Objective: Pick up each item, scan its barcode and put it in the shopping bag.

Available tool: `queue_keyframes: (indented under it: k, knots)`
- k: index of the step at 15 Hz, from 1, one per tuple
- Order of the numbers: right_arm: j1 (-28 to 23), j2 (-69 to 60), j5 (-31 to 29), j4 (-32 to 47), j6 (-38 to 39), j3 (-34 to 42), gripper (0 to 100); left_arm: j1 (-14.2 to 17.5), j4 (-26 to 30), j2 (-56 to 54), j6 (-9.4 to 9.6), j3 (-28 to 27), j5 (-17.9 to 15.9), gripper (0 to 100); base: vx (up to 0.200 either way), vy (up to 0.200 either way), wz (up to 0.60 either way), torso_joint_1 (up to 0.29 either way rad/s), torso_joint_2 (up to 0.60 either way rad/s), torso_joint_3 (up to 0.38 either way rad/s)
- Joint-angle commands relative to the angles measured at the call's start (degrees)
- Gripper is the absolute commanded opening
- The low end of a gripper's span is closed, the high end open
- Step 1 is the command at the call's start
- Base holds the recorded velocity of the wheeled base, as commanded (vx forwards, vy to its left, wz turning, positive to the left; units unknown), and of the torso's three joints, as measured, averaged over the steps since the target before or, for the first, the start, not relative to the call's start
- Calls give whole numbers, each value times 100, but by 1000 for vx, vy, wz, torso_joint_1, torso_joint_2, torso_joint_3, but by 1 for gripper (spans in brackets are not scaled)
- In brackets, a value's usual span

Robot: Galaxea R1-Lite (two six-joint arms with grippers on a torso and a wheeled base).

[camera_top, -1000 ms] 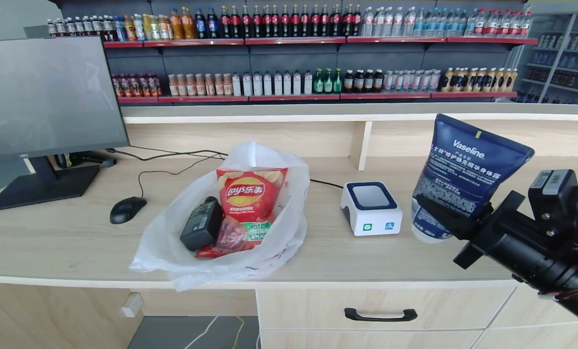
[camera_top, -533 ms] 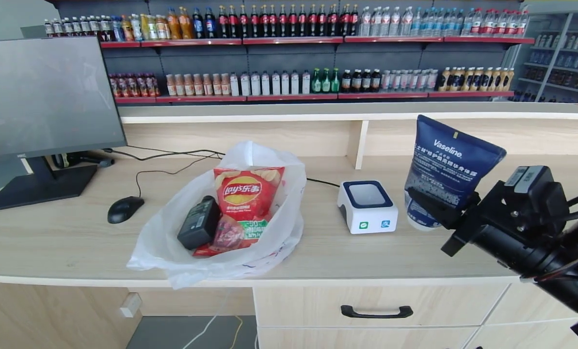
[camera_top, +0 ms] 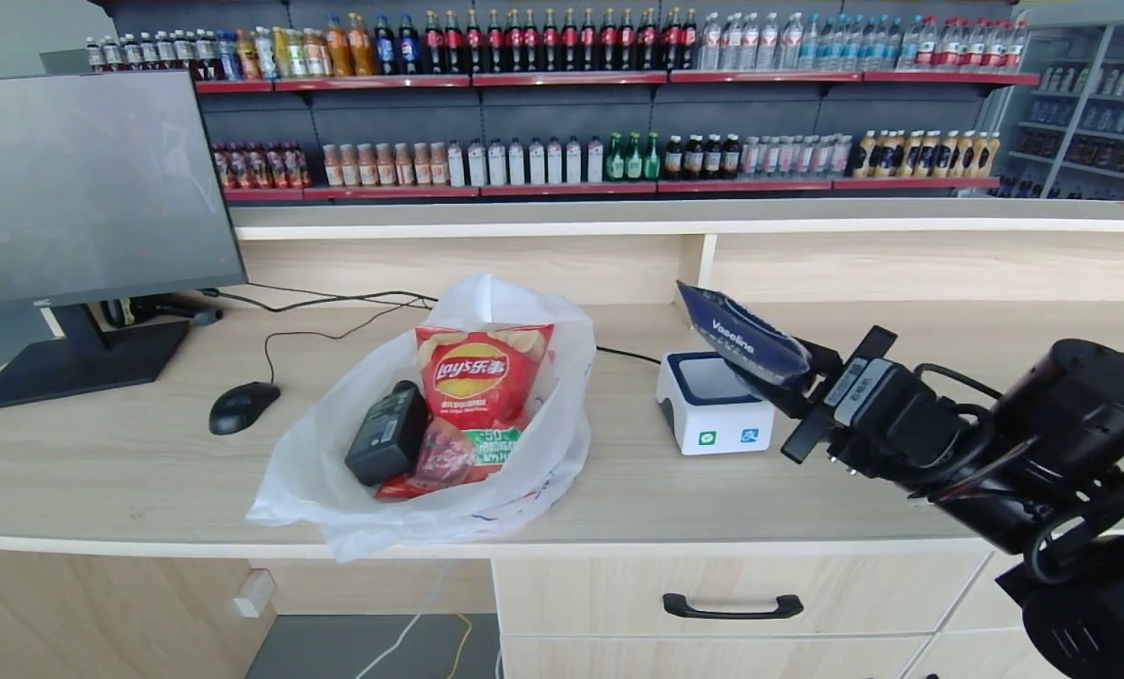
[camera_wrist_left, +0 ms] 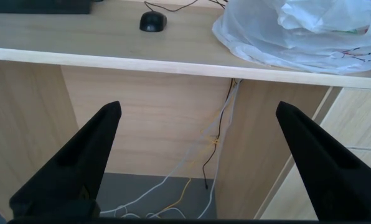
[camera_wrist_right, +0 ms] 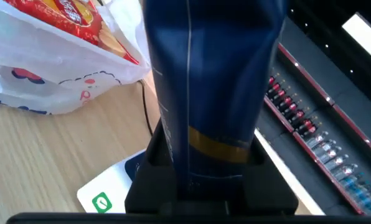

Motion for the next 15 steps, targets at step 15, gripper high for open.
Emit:
queue_keyframes:
  k: [15]
  knots:
    - [-266, 1332, 1776, -9, -2085, -1133, 0, 4, 7, -2, -13, 1, 2, 100, 0, 0, 0, 0, 0, 0]
